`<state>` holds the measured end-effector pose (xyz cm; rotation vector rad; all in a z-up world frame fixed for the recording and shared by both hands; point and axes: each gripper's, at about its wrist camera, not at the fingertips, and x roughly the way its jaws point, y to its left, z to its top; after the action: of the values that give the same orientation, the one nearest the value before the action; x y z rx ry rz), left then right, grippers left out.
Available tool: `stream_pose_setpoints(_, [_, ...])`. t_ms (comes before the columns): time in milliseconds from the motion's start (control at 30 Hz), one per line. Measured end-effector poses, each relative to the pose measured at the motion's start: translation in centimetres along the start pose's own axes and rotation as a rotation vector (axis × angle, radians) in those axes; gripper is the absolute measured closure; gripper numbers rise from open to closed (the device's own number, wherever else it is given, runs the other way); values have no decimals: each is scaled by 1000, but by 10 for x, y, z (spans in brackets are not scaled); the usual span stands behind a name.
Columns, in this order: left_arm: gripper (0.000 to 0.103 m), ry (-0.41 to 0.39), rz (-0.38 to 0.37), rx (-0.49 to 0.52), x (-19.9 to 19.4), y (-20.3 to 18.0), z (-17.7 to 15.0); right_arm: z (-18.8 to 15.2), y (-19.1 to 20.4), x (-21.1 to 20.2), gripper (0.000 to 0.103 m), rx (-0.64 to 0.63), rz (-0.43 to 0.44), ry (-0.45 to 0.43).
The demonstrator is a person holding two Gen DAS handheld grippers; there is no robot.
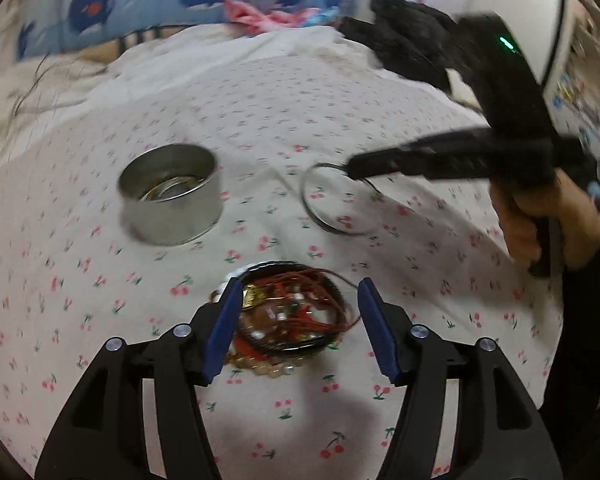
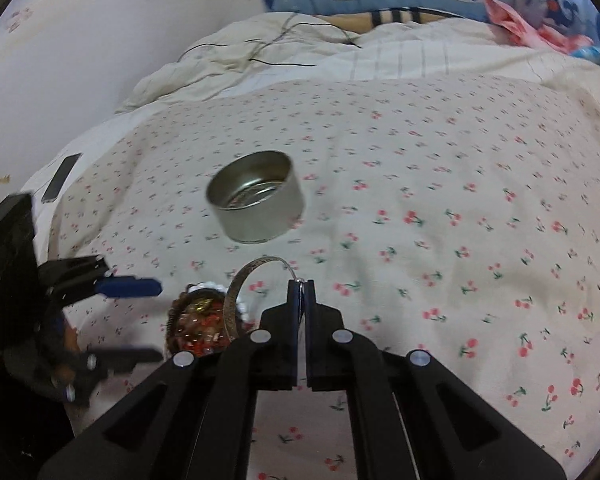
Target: Organize jewelry
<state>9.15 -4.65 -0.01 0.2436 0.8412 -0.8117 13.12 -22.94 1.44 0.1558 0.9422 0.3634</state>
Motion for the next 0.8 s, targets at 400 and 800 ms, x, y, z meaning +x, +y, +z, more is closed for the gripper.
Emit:
stream_pose_setpoints(400, [37,64,-101,189,3,-34,-14,-15,-16,33,99,15,-83,153])
stream_pose_setpoints(800, [100,44,-54,115,8,-17,-6,-21,-14,45,95,-8,-101,188])
